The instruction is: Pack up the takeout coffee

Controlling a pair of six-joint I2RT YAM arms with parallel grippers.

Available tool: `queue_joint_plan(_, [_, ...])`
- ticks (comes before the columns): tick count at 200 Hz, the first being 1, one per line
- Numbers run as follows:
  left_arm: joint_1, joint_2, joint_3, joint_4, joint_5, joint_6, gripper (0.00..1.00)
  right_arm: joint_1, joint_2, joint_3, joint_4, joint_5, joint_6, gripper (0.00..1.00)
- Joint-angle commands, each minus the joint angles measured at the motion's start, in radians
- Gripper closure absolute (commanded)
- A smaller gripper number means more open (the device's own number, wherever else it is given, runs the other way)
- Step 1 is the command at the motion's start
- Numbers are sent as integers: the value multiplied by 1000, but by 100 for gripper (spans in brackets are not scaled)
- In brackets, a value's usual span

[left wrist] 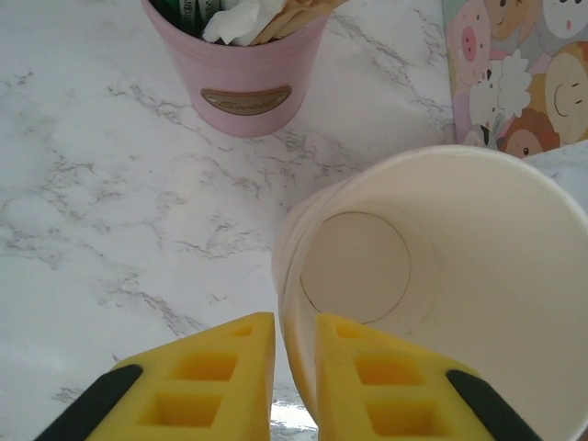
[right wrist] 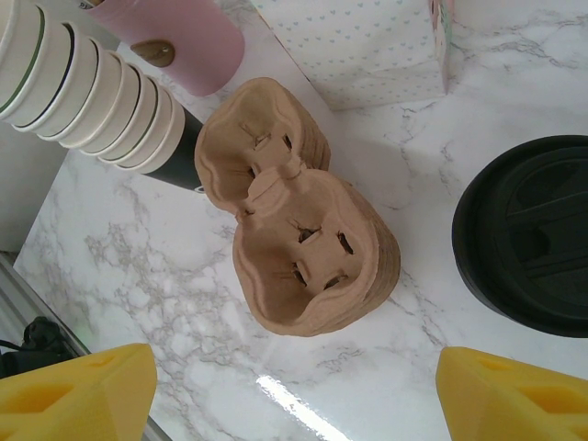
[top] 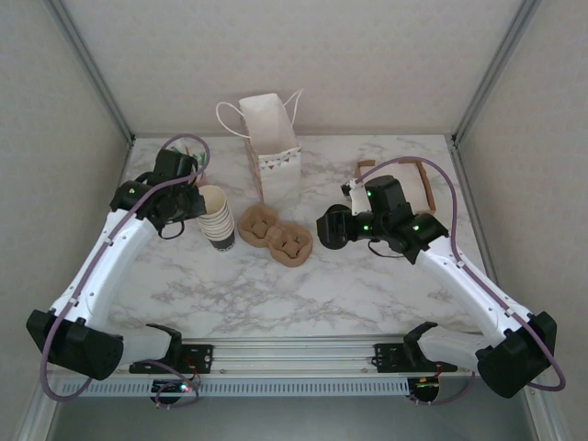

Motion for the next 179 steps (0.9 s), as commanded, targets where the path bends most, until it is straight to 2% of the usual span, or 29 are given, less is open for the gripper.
queue_joint_plan(1, [-9, 6, 22, -30, -32, 13, 81, 10, -9, 3, -25, 16, -7, 20])
queue_joint_plan(116, [-10, 41, 100, -57, -68, 12, 99, 11, -11, 5, -28, 16, -12, 20])
queue_joint_plan(179, [-9, 38, 192, -72, -75, 11, 100, 10, -14, 17, -40, 22, -17, 19])
